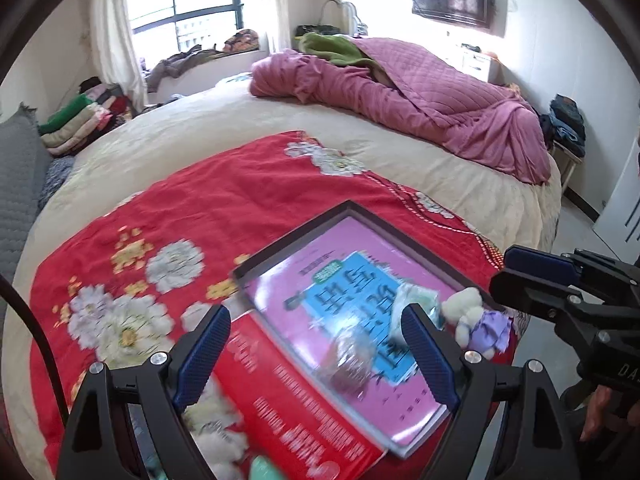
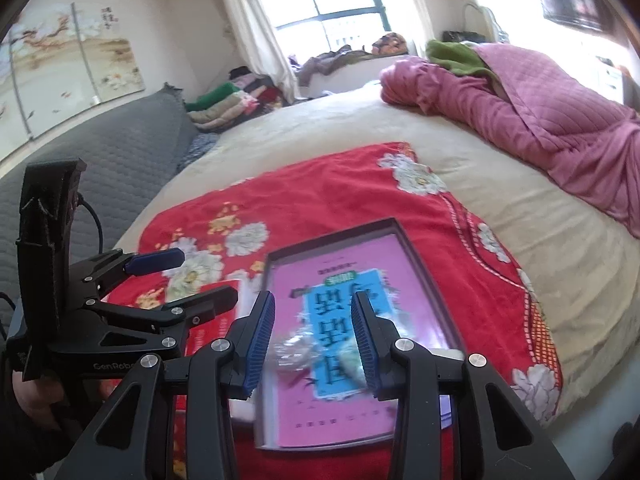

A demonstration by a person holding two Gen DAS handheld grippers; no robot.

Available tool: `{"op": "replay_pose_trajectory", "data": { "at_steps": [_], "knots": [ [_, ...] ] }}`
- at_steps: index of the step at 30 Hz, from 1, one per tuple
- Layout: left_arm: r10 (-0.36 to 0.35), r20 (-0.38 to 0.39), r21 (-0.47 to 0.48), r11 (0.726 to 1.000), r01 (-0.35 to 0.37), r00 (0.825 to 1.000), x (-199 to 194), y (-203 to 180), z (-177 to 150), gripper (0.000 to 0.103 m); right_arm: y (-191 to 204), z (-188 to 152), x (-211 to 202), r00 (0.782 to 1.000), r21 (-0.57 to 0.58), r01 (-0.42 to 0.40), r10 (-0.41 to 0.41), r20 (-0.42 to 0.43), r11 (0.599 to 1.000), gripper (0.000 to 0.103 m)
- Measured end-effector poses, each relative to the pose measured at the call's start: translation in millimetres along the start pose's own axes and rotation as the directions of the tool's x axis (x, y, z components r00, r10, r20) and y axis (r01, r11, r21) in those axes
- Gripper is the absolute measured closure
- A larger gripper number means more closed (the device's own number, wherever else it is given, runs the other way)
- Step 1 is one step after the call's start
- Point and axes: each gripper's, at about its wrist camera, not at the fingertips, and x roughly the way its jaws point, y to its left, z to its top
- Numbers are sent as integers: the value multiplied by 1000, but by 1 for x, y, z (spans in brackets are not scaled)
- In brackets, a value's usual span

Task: Organize soft objects
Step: 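Withdraw the open right gripper from the tray back toward the pile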

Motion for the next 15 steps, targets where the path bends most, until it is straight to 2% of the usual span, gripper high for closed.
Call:
{"op": "replay_pose_trajectory", "data": {
  "at_steps": [10,15],
  "knots": [
    [105,-17,-112,988,-106,994,-55,71,-54,16,90,-12,2,995,-124,-96,93,-25,988,62],
    [180,-24,-160,970,-182,983,-86,111,-85,16,130,-24,9,990,-173,-137,130,-51,975,62]
  ]
}}
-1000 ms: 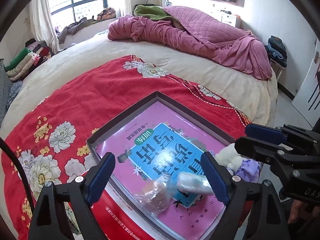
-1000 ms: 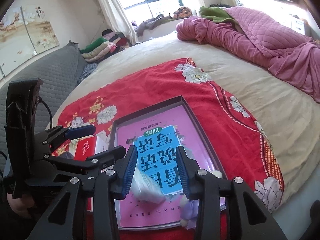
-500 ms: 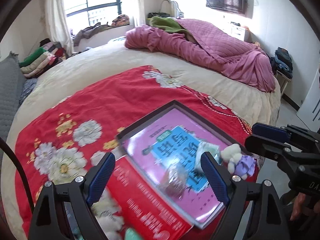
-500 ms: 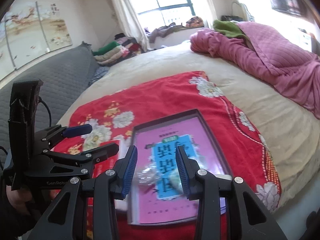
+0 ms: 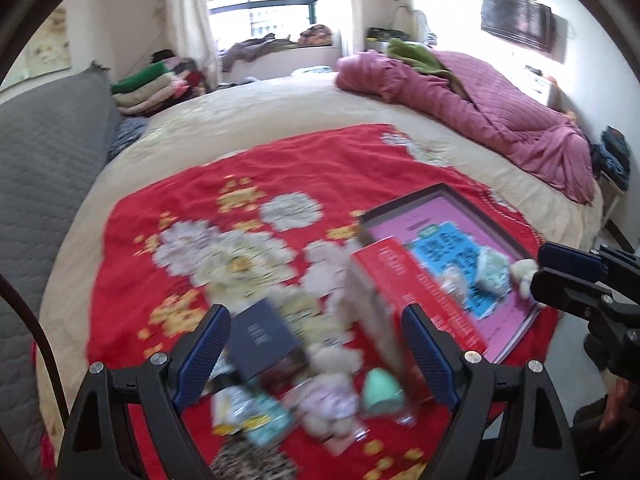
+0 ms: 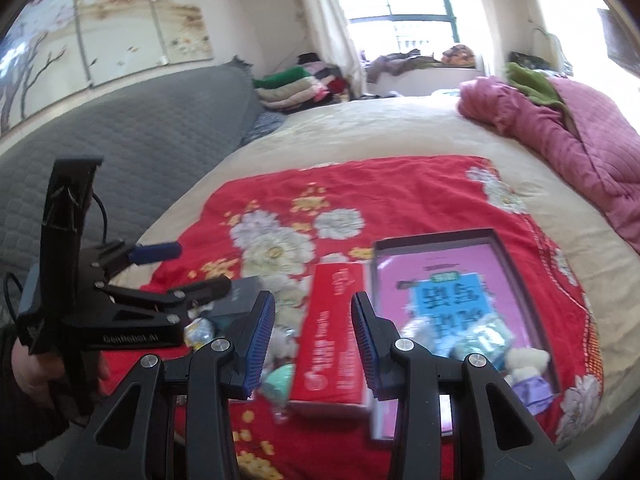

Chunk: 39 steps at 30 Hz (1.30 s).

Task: Organize soft objects
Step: 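Withdraw the open right gripper from the tray back toward the pile, then lower the right gripper onto the plush bear in the pink dress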

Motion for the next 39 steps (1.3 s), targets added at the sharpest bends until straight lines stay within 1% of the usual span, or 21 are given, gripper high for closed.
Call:
{"op": "replay_pose_trajectory", "data": {
  "at_steps": [4,9,15,28,39],
  "knots": [
    [47,-12,-45,998,-48,999,-12,32,-19,16,24,-2,10,1000,-22,-28,27,-15,999,62],
    [94,-19,-90,991,-95,995,-25,60,-39,16,48,-4,24,998,-57,-59,57,-35,997,62],
    [119,-24,-126,985,-122,993,-32,82,-57,16,71,-11,40,996,-92,-68,63,-60,993,62],
    [124,-79,-186,973,-137,989,-16,108,-97,16,98,-33,74,991,-137,-58,40,-130,989,62],
    [120,-142,-209,967,-148,983,6,113,-129,16,110,-54,105,979,-173,-62,27,-201,983,62]
  ]
}}
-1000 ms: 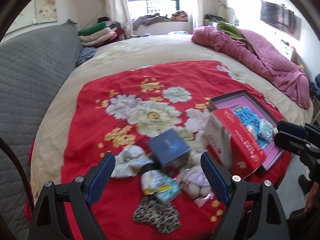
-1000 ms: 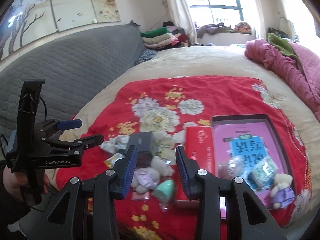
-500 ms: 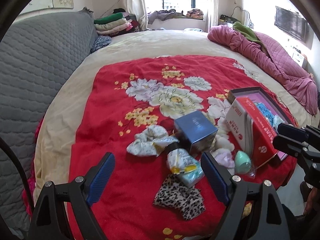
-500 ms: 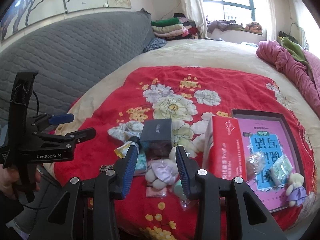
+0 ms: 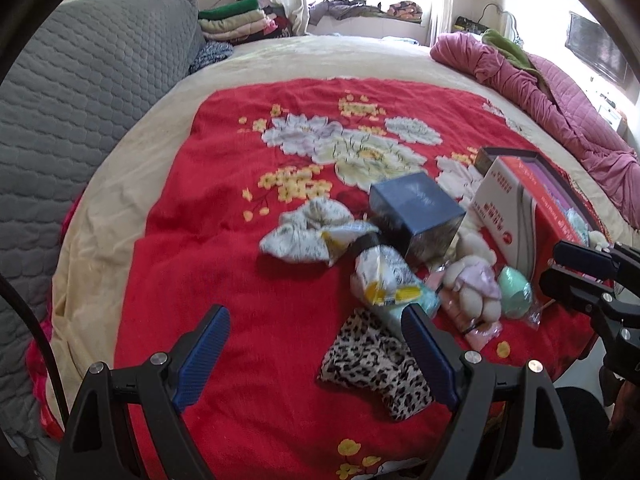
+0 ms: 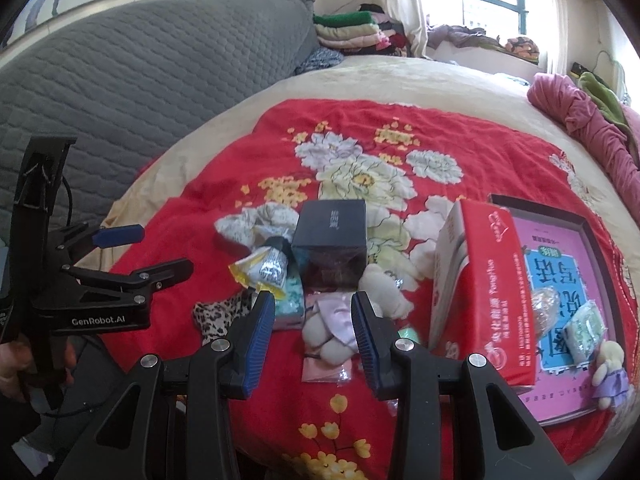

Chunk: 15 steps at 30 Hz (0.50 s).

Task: Organize soft objects
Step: 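Lower the right gripper onto the plush bear in the pink dress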

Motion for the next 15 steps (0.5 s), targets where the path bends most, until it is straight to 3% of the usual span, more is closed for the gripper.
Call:
{"op": "replay_pose_trajectory", "data": {
  "at_steps": [15],
  "knots": [
    [-29,-100,55,998,35,995,37,-14,-23,16,-2,-12,38,997,2,7,-7,-82,1000,62]
  ]
}}
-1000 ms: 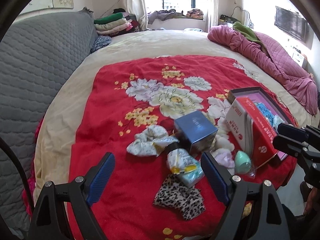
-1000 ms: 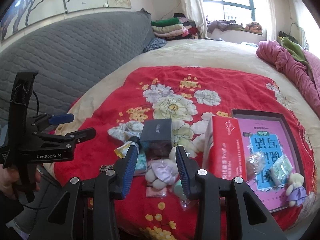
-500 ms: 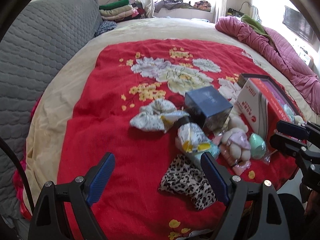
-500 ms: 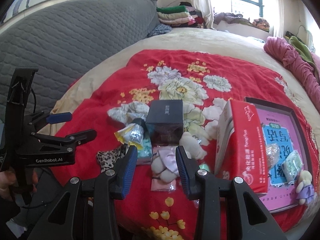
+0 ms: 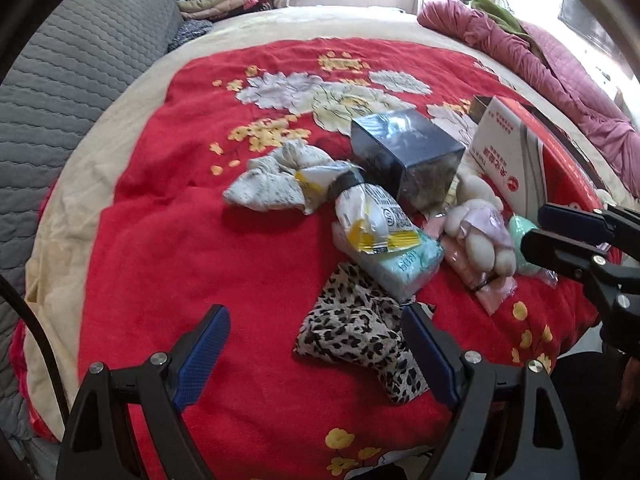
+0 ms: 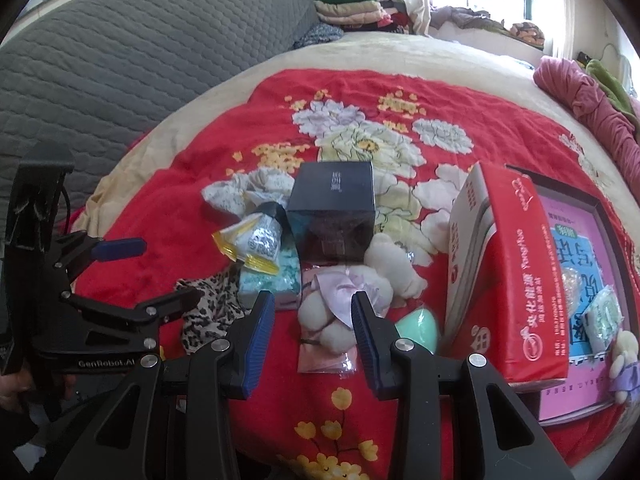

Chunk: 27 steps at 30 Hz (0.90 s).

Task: Organize soft objects
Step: 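Lower the right gripper onto the plush bear in the pink dress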

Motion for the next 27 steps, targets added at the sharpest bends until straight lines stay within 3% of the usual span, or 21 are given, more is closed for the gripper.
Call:
{"op": "replay_pose_trajectory", "data": {
  "at_steps": [7,20,27],
  "knots": [
    [-88,20,46,995,87,996,7,-2,25,16,-3,-4,17,999,2,-8,8,-35,1000,62],
    [-88,11,30,996,88,996,34,33,57,16,-6,-5,37,998,5,-21,21,-62,1000,62],
    [-167,-4,56,984,166,986,35,16,61,16,-9,-6,42,998,5,-27,27,-62,1000,62]
  ]
}}
